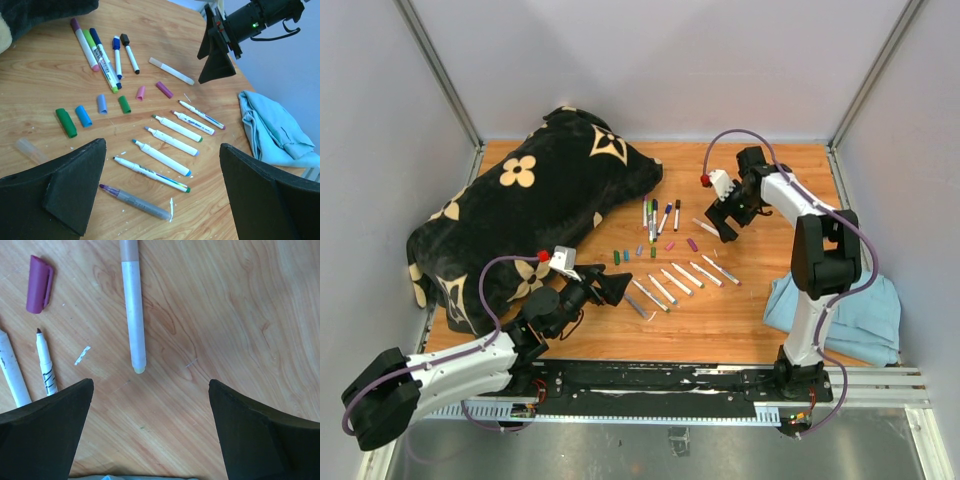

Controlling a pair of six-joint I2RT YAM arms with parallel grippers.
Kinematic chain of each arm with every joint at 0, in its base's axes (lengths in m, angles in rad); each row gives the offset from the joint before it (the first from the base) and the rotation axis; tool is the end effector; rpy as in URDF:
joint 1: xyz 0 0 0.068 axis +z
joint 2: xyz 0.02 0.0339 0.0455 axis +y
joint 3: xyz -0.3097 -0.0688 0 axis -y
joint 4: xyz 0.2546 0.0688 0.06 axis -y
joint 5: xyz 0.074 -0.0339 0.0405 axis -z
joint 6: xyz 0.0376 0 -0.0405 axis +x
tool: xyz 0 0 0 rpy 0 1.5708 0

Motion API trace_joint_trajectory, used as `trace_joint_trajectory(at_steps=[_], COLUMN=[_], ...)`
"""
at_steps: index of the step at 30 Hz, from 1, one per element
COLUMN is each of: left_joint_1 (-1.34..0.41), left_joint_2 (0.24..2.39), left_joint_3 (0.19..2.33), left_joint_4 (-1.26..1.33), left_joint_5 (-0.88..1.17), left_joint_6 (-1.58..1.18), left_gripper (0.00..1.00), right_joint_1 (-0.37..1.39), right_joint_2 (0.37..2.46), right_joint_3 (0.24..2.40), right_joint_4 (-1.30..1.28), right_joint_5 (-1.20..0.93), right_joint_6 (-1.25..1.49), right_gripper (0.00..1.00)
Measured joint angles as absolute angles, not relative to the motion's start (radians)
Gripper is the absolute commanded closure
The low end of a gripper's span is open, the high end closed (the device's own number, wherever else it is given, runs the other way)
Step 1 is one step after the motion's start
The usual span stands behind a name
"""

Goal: Open the pen caps
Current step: Pick up the pen from the center of the board.

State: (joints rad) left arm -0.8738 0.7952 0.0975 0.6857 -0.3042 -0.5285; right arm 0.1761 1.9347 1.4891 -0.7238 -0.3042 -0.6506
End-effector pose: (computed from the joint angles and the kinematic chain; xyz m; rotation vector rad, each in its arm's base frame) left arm 0.1028 -0.1052 0.2157 0.0368 1.6479 -0.8479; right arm 0.4202 0.0862 0.2462 -1.1487 2.4116 0.2701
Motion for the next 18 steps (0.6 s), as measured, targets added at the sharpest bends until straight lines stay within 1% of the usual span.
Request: trace_joint_trajectory(at_steps=[5,13,18], left_joint_1=[-0.874,-0.874,-0.874], left_joint_2=[0.798,0.802,0.810], left_joint_3=[0.088,0.088,0.088], left_joint_4=[0.694,0.696,0.703], left_joint_5=[-0.303,-0.302,-0.302], left_joint_6=[-0.535,-0.541,-0.543], left_gripper=[0.01,0.01,0.01], right_joint_1=[0.185,0.187,0.215], right_joint_2=[1.988,2.120,2.135], right_joint_3=[1.522,1.642,1.649], right_joint_4=[-0.727,-0.741,-0.752], right_joint_5=[-0.289,-0.287,-0.284], right_joint_6=[-0.619,-0.575,-0.572], right_gripper=[0.11,0.35,0.42])
